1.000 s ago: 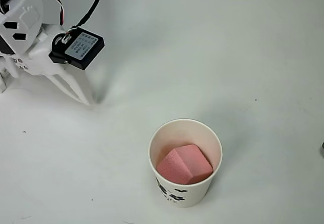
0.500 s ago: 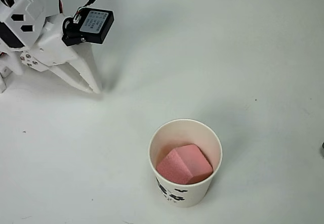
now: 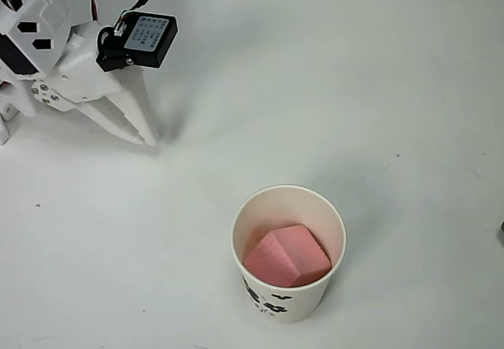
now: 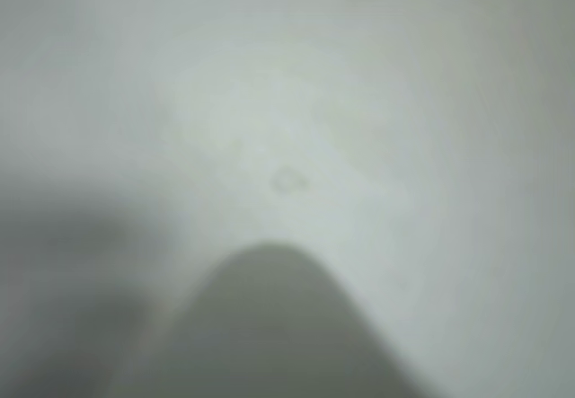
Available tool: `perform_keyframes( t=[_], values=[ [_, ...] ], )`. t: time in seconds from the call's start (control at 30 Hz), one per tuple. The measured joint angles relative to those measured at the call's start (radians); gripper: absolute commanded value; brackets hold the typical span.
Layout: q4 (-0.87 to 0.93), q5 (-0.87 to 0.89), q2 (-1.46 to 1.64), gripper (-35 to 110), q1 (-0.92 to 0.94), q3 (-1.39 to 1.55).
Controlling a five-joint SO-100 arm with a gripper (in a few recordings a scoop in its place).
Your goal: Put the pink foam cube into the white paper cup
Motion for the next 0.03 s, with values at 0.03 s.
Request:
perform_keyframes(
  t=[0.03],
  values=[
    [0.000,0.000,0.000,0,0.000,0.000]
  ],
)
